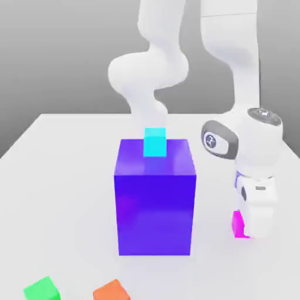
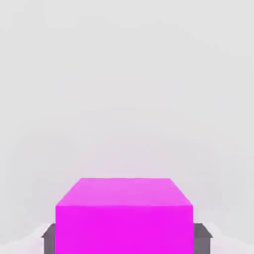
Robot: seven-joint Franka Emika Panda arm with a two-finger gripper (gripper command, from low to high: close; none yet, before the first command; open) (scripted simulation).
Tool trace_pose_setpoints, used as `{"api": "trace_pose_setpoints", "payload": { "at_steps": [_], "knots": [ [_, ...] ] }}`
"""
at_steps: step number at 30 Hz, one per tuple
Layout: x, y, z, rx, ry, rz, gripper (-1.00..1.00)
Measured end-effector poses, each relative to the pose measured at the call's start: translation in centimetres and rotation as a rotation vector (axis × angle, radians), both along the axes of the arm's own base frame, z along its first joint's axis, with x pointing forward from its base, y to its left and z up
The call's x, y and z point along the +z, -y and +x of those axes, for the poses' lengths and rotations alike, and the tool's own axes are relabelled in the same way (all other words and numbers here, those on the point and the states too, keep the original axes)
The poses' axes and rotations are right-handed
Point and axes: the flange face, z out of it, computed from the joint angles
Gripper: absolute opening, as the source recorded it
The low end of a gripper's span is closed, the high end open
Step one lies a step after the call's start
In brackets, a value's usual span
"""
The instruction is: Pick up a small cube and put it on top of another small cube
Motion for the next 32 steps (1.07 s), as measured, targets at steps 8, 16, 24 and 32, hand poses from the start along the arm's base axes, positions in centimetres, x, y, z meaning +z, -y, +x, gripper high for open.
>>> {"api": "trace_pose_setpoints", "payload": {
  "at_steps": [8, 16, 24, 32],
  "knots": [
    [5.1, 0.0, 0.0, 0.000, 0.001, -0.001, -1.00],
    [7.4, 13.9, 14.2, -0.601, -0.024, -0.005, -1.00],
    [9.9, 33.6, 20.4, -1.140, -0.016, -0.001, -1.00],
    [5.5, 43.0, 21.2, -1.371, -0.001, 0.001, 1.00]
  ]
}}
